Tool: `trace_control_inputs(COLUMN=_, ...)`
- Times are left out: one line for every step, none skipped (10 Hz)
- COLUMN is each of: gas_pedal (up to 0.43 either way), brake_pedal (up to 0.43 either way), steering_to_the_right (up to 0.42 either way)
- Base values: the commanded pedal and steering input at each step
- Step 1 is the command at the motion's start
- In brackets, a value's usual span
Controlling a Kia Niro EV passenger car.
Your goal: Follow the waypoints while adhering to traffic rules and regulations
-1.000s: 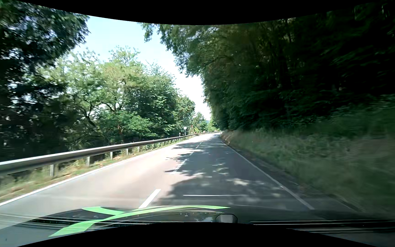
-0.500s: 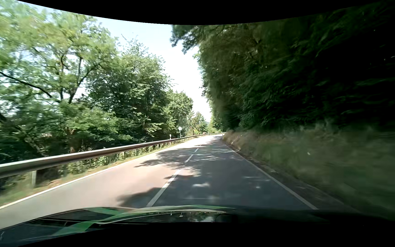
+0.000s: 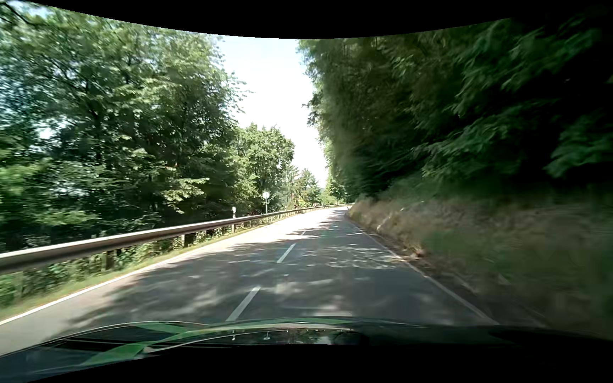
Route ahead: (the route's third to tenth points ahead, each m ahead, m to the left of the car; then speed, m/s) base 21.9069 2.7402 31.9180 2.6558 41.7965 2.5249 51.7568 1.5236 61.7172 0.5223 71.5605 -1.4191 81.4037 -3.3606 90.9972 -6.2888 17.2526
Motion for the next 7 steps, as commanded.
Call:
trace_control_inputs(gas_pedal=0.020, brake_pedal=0.000, steering_to_the_right=-0.002)
trace_control_inputs(gas_pedal=0.008, brake_pedal=0.000, steering_to_the_right=-0.001)
trace_control_inputs(gas_pedal=0.008, brake_pedal=0.000, steering_to_the_right=-0.001)
trace_control_inputs(gas_pedal=0.008, brake_pedal=0.000, steering_to_the_right=-0.001)
trace_control_inputs(gas_pedal=0.008, brake_pedal=0.000, steering_to_the_right=-0.001)
trace_control_inputs(gas_pedal=0.020, brake_pedal=0.000, steering_to_the_right=-0.001)
trace_control_inputs(gas_pedal=0.020, brake_pedal=0.000, steering_to_the_right=-0.001)
